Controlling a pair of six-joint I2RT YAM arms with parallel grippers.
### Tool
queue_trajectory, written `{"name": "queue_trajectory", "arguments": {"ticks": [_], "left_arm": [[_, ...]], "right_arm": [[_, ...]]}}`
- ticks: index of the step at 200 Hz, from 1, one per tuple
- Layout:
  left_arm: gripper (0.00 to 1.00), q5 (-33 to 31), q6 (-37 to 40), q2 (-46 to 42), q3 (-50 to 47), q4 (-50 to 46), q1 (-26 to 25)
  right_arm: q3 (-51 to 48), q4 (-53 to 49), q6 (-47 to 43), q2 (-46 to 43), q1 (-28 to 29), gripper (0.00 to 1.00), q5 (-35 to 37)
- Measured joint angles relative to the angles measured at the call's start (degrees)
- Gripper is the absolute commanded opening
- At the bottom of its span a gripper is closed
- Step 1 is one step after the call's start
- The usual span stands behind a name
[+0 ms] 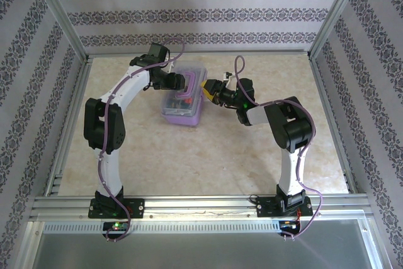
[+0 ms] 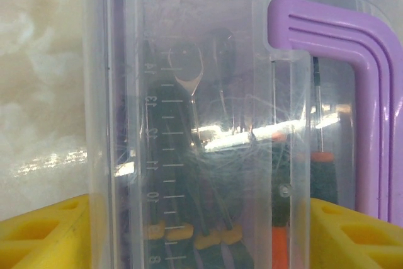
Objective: Pack the tool kit
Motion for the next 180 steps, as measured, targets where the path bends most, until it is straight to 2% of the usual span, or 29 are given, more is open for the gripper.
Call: {"name": "queue_trajectory", "arguments": {"ticks": [180], "left_arm": [[0.46,-1.86,0.02,0.79,0.96,-0.17,-1.09]], "right_arm": [[4.50,-1.68,2.95,2.43,-0.98,0.52,-2.19]]}}
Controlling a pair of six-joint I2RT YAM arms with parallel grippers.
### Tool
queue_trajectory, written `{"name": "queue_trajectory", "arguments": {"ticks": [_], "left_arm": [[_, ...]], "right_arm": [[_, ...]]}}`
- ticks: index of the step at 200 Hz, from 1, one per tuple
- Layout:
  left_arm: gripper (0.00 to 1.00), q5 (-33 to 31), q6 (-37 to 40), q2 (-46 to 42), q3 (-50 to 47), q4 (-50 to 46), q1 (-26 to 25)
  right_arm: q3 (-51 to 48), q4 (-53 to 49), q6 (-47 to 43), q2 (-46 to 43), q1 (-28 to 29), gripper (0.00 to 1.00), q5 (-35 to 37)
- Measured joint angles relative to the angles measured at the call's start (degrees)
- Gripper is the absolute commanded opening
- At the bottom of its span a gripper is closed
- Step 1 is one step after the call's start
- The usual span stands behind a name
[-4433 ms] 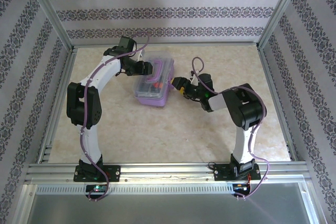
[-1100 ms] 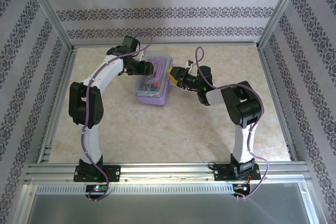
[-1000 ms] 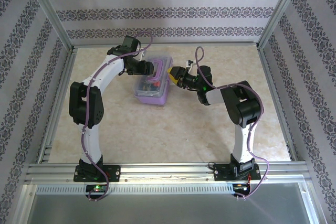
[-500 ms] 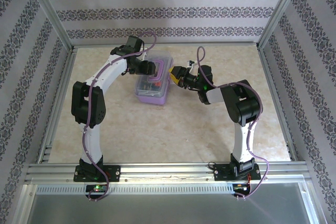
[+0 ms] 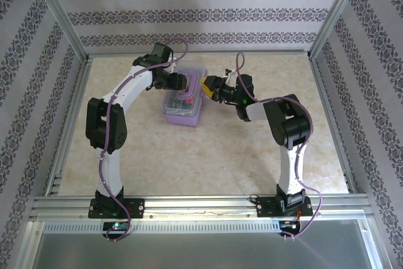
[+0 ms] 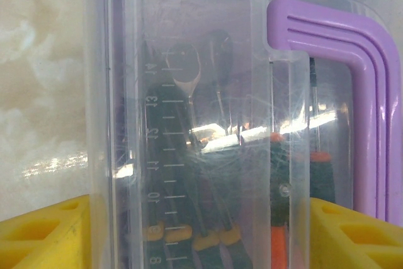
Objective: Pack the tool kit
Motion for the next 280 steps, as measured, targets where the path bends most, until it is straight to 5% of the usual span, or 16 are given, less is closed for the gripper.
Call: {"name": "queue_trajectory", "arguments": {"ticks": [217,280], "left_arm": [[0.43,0.04,-0.02,0.26,0.42,-0.44,0.00],[0.43,0.42,-0.02,0.26,0.42,-0.44,0.00]], "right_arm": [[-6.75,-11.30,-7.78,-5.42,-6.88,0.53,1.11],[-7.26,-9.33,-7.65,-0.96,-4.46,0.68,-0.92]]}}
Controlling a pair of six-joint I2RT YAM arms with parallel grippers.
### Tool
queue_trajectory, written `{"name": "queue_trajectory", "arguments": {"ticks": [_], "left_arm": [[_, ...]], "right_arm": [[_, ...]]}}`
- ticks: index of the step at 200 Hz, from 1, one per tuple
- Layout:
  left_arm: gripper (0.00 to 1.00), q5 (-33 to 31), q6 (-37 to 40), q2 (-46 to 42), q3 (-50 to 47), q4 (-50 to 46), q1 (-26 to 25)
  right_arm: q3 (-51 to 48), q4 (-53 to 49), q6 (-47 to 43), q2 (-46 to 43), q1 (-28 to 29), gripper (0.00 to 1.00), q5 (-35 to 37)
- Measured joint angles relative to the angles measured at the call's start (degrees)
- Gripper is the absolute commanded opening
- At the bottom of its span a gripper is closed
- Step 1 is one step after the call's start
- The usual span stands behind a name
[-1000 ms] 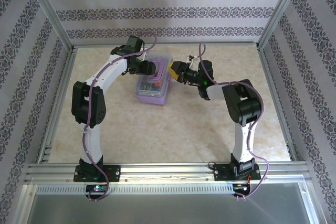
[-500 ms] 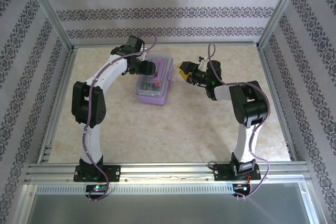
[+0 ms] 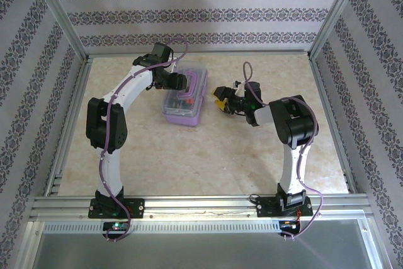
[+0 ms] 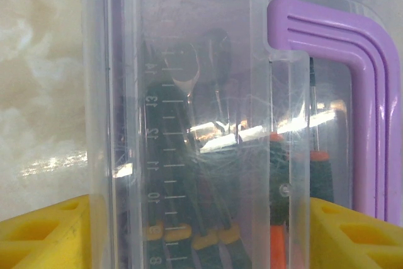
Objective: Pack the tool kit
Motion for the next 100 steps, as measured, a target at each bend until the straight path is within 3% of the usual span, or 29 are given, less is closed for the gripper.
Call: {"name": "queue_trajectory", "arguments": {"ticks": [100], "left_arm": [[0.43,0.39,-0.02,0.02,0.02,0.00,0.04]], "right_arm": [[2.89,8.35,5.16,4.55,2.62,0.72,-1.88]]}}
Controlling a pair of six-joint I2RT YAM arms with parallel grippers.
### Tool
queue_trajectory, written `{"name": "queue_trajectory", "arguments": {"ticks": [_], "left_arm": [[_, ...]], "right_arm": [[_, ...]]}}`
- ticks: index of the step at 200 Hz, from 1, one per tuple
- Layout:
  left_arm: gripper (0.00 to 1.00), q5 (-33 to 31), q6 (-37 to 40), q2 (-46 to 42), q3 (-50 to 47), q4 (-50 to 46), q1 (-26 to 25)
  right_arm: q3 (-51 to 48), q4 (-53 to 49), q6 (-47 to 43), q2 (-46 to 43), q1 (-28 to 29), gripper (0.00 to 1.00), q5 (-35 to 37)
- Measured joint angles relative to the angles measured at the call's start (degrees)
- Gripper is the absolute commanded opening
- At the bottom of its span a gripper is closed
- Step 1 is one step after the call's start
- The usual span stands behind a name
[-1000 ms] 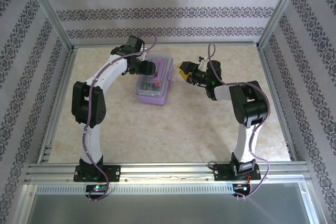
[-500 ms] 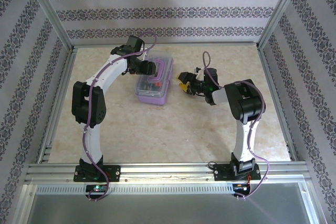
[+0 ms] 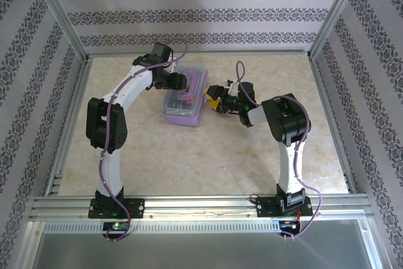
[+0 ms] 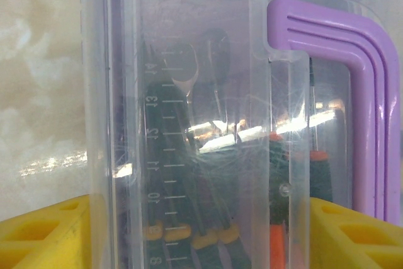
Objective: Pack the tool kit
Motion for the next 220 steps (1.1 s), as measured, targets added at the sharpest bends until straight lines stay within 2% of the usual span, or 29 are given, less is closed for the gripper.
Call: {"name": "queue_trajectory", "arguments": {"ticks": [101,220], "left_arm": [[0.41,2.97,-0.04,0.04,-0.42,0.28,1.25],[0.40,2.64,-0.02,0.15,-0.42,1.27,1.29]], "right_arm": [[3.34,7.58,7.32,4.11,0.96,0.72,-0.94],[3.02,10.38,9.92,4.20,0.61,0.68,-0.83]]}}
